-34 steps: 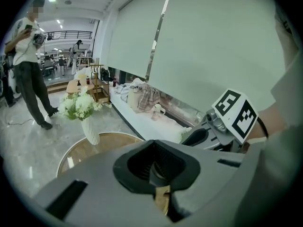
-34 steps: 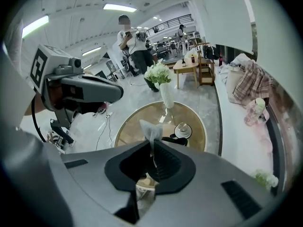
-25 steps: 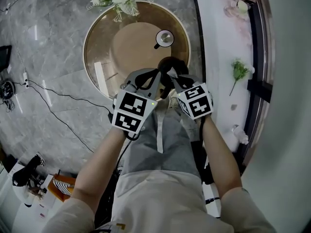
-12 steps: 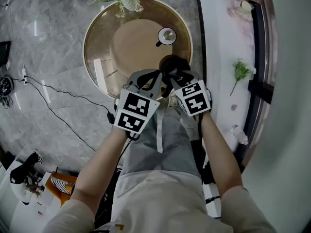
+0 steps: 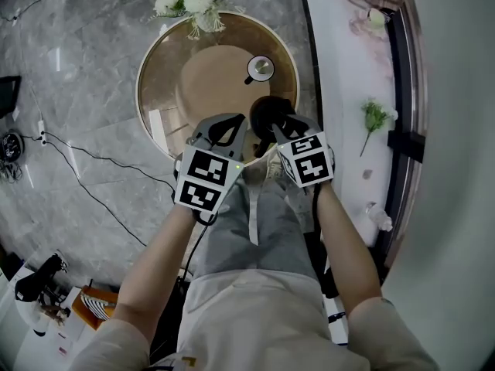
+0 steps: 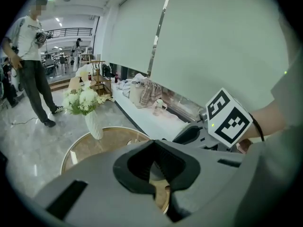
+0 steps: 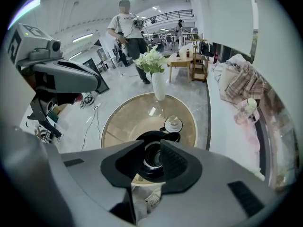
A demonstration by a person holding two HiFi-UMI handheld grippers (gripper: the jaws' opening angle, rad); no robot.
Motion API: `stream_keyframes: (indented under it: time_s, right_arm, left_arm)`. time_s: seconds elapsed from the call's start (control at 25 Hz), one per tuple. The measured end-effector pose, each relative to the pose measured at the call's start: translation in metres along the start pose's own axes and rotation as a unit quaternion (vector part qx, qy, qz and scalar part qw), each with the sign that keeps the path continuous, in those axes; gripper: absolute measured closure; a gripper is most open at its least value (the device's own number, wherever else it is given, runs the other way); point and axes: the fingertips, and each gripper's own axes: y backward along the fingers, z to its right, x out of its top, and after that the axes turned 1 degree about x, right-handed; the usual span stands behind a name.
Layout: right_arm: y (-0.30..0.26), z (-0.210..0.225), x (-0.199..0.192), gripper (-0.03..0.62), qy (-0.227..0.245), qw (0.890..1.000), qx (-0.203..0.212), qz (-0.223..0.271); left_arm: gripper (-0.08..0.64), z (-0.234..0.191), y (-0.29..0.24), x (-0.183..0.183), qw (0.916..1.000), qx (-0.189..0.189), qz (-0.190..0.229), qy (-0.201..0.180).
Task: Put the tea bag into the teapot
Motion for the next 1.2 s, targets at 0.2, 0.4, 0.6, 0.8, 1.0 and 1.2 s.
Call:
stream_keyframes:
  time_s: [0.2, 0.4, 0.6, 0.8, 1.0, 1.2]
  right_arm:
    - [0.037, 0.007, 0.029, 0.545, -0.047, 0.997, 0.013, 0.053]
    - [0.077, 0.014, 0.064, 0.568, -0.034, 0.996, -0.002, 0.088]
    - [0.123, 0.003, 0.094, 0.569, -0.02, 0.992, -0.011, 0.123]
    - [0.18, -0.01, 0.132, 0.574, 0.005, 0.984, -0.022, 0.174]
    - [0.243, -0.02, 0.167, 0.578, 0.037, 0.971, -0.036, 0.232]
    - [0.308, -0.037, 0.199, 0.581, 0.072, 0.951, -0.054, 0.294]
  left_arm:
    - [0.552, -0.001, 0.022, 0.023, 0.9997, 0.01, 0.021, -0.005]
    - [0.552, 0.002, 0.046, 0.046, 0.9988, 0.016, 0.046, -0.005]
    - [0.552, 0.006, 0.08, 0.072, 0.9972, 0.024, 0.07, -0.014]
    - [0.552, 0.008, 0.116, 0.108, 0.9931, 0.039, 0.107, -0.03]
    - [0.552, 0.019, 0.158, 0.143, 0.9868, 0.057, 0.143, -0.049]
    - [0.552, 0.039, 0.204, 0.181, 0.9746, 0.079, 0.179, -0.108]
